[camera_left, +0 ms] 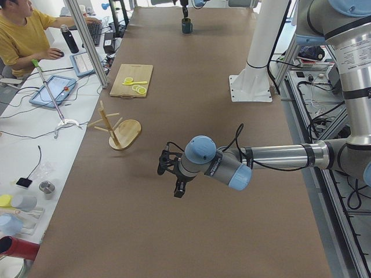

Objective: Hang cup on storage rack
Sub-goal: 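Grasp the teal mug with the right gripper near the table edge, then carry the teal mug toward the table center and set it down upright, then open the right gripper and withdraw it while the left arm reaches toward the mug, then close the left gripper on the teal mug's handle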

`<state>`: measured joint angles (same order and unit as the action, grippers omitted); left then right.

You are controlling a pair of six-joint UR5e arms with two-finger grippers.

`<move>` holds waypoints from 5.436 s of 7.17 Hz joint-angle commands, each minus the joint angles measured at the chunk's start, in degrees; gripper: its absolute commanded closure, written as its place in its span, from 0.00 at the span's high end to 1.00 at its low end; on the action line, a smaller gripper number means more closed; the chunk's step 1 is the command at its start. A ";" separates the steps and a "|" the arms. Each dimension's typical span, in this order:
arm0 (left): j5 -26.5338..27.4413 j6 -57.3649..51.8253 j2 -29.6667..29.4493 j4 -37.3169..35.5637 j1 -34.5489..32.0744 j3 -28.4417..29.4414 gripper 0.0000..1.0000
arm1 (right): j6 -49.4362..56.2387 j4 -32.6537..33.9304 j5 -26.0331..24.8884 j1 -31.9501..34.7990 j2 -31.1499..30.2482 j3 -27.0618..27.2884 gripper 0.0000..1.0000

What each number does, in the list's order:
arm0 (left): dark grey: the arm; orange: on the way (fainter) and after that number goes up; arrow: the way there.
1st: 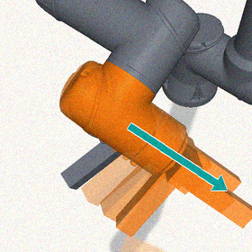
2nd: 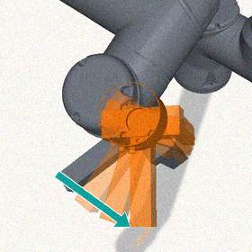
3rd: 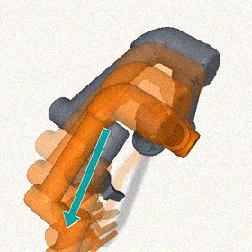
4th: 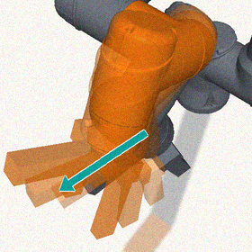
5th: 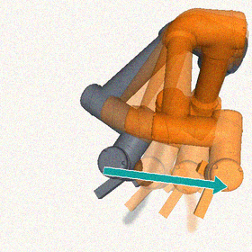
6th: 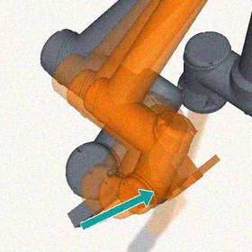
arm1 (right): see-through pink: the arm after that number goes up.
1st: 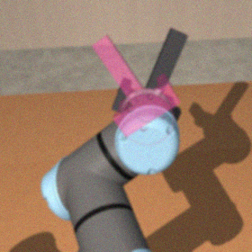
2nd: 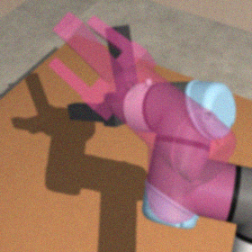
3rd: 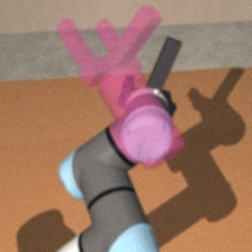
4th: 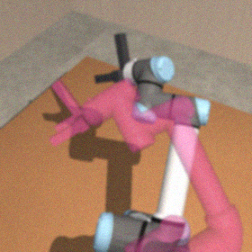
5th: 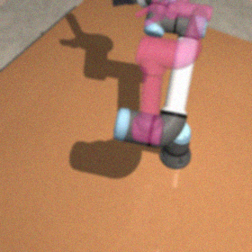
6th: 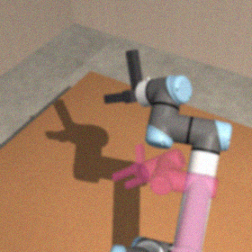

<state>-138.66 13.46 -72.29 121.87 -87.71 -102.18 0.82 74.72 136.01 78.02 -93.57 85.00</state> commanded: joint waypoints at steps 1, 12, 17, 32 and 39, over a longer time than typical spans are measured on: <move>-0.03 0.17 -0.04 0.04 0.00 -0.03 0.99 | -2.12 0.07 0.48 0.02 1.09 -0.01 0.00; -1.35 8.60 -0.74 6.10 0.26 0.41 0.98 | -86.51 8.03 -25.67 -50.39 34.55 21.79 0.00; -3.11 8.69 -0.57 6.28 0.26 0.23 0.98 | -86.42 8.34 -26.85 -51.39 38.10 17.13 0.00; 14.40 24.07 -21.48 26.49 37.37 -7.14 0.93 | -34.64 8.42 -0.58 -13.36 12.64 20.75 1.00; 32.05 23.81 -38.71 25.70 59.67 5.05 0.82 | -27.27 8.33 0.05 -5.25 4.97 18.80 1.00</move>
<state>-106.73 37.36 -108.81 147.59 -28.83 -99.44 -26.52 83.06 136.29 72.41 -88.15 103.86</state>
